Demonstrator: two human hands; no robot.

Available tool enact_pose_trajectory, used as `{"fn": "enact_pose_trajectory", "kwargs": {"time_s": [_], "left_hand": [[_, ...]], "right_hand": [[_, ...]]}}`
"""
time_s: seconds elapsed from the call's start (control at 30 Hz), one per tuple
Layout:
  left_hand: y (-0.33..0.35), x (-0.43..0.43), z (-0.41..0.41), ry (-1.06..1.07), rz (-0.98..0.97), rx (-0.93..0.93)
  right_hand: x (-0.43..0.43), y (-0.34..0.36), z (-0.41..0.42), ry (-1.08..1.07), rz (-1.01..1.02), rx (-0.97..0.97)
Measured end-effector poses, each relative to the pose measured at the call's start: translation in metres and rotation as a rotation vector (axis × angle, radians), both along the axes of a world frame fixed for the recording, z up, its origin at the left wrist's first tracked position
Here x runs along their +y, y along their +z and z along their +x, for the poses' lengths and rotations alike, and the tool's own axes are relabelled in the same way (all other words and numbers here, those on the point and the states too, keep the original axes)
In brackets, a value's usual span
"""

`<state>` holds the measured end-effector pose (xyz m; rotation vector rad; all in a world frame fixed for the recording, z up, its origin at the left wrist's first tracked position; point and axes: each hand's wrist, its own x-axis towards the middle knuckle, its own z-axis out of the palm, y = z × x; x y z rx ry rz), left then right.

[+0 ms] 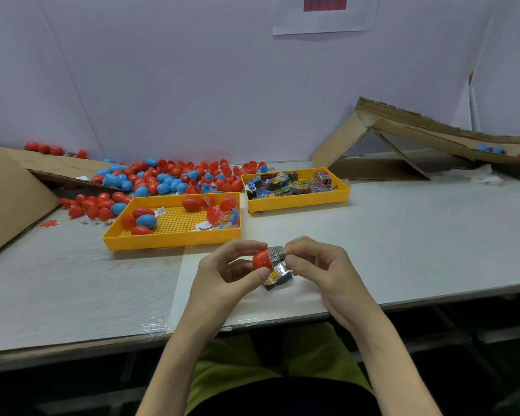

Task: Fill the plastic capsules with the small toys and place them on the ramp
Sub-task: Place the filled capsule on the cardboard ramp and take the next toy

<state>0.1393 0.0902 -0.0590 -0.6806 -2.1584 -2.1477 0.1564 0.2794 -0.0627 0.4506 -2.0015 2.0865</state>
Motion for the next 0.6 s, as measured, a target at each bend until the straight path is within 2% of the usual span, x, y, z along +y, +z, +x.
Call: {"fn": "enact_pose_trajectory", "kwargs": {"time_s": [0.6], "left_hand": [[-0.0007,0.0035,0.0035,0.098,-0.054,0.045]], "right_hand": [[0.0013,-0.0023,-0.0010,-0.065,0.071,-0.104]]}}
